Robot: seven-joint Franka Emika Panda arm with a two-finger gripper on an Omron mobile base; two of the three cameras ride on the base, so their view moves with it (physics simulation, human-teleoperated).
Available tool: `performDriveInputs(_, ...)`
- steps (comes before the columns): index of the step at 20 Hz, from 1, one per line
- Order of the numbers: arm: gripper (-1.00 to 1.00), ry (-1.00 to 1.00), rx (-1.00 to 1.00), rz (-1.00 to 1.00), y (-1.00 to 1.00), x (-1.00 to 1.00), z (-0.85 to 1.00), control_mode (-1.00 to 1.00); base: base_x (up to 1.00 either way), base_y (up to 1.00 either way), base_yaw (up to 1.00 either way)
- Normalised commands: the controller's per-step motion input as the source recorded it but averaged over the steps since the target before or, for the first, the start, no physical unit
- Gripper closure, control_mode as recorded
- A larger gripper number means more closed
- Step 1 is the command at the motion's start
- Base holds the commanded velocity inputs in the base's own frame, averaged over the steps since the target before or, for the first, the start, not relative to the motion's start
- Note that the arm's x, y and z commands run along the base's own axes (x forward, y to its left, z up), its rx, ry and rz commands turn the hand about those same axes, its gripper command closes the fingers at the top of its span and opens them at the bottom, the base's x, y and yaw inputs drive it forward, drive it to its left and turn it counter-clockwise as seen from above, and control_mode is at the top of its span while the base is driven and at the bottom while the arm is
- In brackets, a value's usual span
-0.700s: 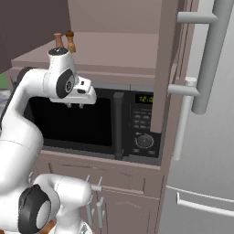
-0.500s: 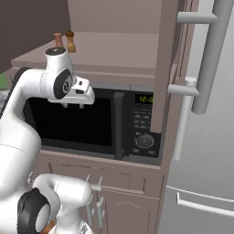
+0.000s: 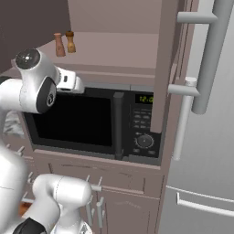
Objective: Take 2 condiments from the cabinet and move them on the counter near the stove.Make sure the condiments are lined up with each other, next to each other.
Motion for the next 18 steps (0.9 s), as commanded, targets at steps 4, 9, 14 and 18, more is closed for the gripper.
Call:
performDriveInputs(4,-1.0,-0.26,0.15,0.0,0.11,0.03,0.66,-1.0,0.0,0.0,0.0)
performDriveInputs(9,-1.0,-0.19,-0.01,0.0,0.36,0.17,0.48,-1.0,0.0,0.0,0.0)
performDriveInputs(14,-1.0,-0.02,-0.03,-0.02,0.2,0.13,0.59,-1.0,0.0,0.0,0.0)
performDriveInputs(18,-1.0,0.05,-0.06,-0.01,0.07,0.25,0.46,-1.0,0.0,0.0,0.0)
